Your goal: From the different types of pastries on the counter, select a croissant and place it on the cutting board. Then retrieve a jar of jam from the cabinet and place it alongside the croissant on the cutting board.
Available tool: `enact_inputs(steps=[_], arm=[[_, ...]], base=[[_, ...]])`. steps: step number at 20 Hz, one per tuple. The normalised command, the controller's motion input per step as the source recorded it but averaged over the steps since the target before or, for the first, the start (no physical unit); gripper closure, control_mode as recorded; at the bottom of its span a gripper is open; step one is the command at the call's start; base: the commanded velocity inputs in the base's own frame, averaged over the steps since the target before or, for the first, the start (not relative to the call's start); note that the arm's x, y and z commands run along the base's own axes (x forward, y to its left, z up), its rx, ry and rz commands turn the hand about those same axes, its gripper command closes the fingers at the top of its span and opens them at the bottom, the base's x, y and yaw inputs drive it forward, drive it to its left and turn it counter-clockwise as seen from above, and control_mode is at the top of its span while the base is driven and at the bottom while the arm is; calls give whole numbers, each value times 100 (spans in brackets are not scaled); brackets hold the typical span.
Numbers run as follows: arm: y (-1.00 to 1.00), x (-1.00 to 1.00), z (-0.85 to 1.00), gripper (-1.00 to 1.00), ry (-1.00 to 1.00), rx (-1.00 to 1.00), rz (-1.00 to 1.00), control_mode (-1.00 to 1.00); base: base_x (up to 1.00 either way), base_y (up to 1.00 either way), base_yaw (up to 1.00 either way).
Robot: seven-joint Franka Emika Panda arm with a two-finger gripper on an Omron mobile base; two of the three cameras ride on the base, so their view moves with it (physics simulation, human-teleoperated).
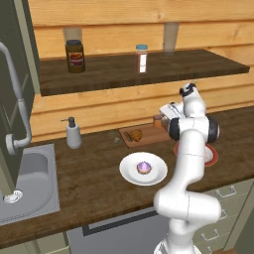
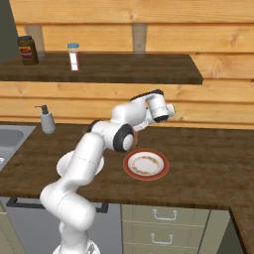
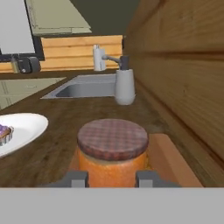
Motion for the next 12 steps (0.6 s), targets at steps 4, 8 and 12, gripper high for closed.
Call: enact_inputs(steps=[4, 8, 12], arm=[[0, 30, -16, 100, 0, 0, 0, -100], [0, 15, -21, 100, 0, 0, 0, -100], [0, 14, -28, 100, 0, 0, 0, -100]], base=[[0, 0, 0], [0, 0, 0], [0, 0, 0]])
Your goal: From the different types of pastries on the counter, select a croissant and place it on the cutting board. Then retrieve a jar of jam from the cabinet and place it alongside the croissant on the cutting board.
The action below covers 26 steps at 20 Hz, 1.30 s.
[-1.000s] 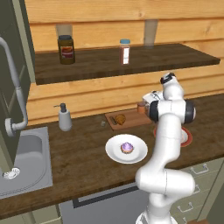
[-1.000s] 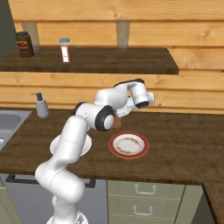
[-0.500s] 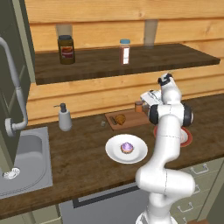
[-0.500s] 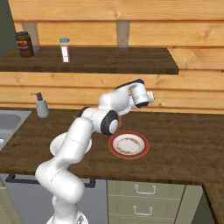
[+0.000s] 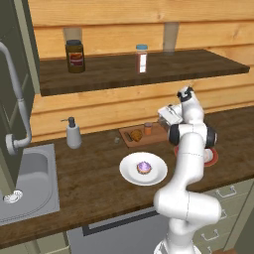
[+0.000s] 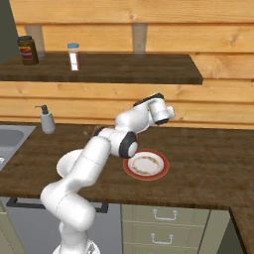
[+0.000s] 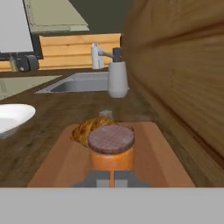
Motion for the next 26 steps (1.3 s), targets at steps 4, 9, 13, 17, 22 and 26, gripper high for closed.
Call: enact_inputs(steps=[4, 9, 13, 17, 22, 26], arm=[[-1, 21, -28, 100, -2, 0, 0, -100], [0, 21, -13, 100, -1, 0, 0, -100], [0, 16, -4, -100, 0, 0, 0, -100], [-43, -5, 5, -100, -1, 4, 0, -100], [-46, -58, 3, -100, 1, 4, -1, -100], [-3, -76, 3, -100, 7, 5, -16, -100]], base=[[0, 0, 0], [0, 0, 0], [0, 0, 0], [0, 0, 0], [0, 0, 0], [0, 0, 0]])
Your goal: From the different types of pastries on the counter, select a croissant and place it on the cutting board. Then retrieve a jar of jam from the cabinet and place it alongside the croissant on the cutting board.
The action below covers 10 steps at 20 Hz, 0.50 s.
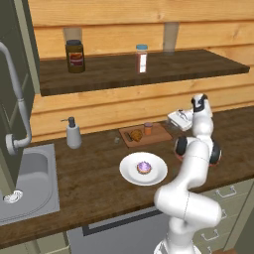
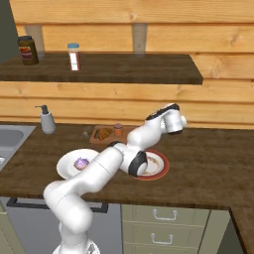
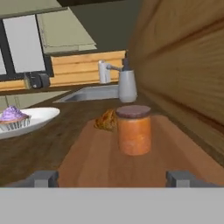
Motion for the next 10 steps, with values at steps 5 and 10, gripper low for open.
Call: enact_inputs(steps=[5, 10], arm=[[-7, -98, 14, -100, 0, 3, -28, -100], [-1, -98, 0, -100, -5, -3, -34, -100]], base=[[0, 0, 0], [0, 0, 0]])
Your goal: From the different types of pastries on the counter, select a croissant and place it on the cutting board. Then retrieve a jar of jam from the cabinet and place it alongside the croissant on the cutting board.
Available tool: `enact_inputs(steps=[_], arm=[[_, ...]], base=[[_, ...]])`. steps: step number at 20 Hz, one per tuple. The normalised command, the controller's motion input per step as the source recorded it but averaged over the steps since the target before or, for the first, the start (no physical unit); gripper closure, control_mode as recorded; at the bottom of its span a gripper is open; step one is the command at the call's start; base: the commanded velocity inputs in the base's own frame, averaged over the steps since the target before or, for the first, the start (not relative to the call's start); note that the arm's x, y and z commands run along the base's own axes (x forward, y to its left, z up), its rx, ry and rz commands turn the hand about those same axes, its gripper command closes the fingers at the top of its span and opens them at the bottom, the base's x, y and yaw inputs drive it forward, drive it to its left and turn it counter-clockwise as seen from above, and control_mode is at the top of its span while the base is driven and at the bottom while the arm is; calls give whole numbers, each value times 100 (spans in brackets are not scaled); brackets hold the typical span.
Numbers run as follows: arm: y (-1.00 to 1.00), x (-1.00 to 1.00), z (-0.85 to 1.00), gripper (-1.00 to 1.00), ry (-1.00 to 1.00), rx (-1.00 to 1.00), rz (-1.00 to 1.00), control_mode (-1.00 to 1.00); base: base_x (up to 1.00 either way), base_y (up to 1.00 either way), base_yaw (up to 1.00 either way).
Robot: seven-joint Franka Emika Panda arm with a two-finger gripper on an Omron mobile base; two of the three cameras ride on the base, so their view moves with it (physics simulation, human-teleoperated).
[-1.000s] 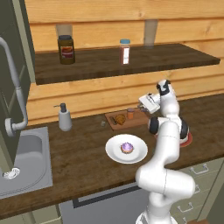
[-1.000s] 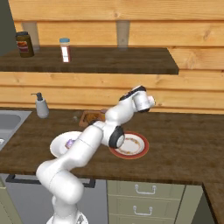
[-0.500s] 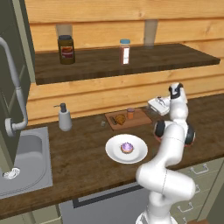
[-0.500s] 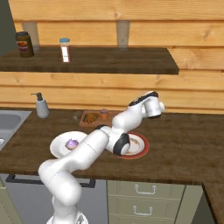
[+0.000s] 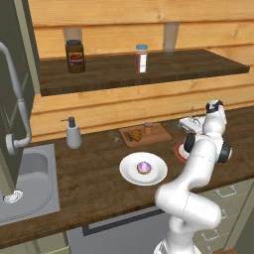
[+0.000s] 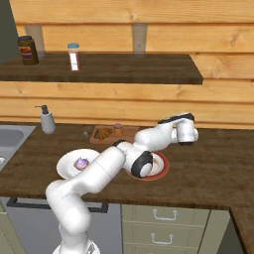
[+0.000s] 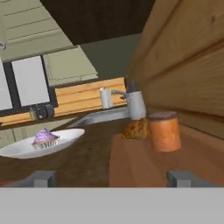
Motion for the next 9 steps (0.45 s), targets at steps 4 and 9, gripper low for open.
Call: enact_inputs(steps=[4, 9], arm=[[4, -92, 4, -100, -64, -27, -10, -100], [0, -100, 26, -100, -83, -44, 1, -100]], base=[[0, 0, 0], [0, 0, 0]])
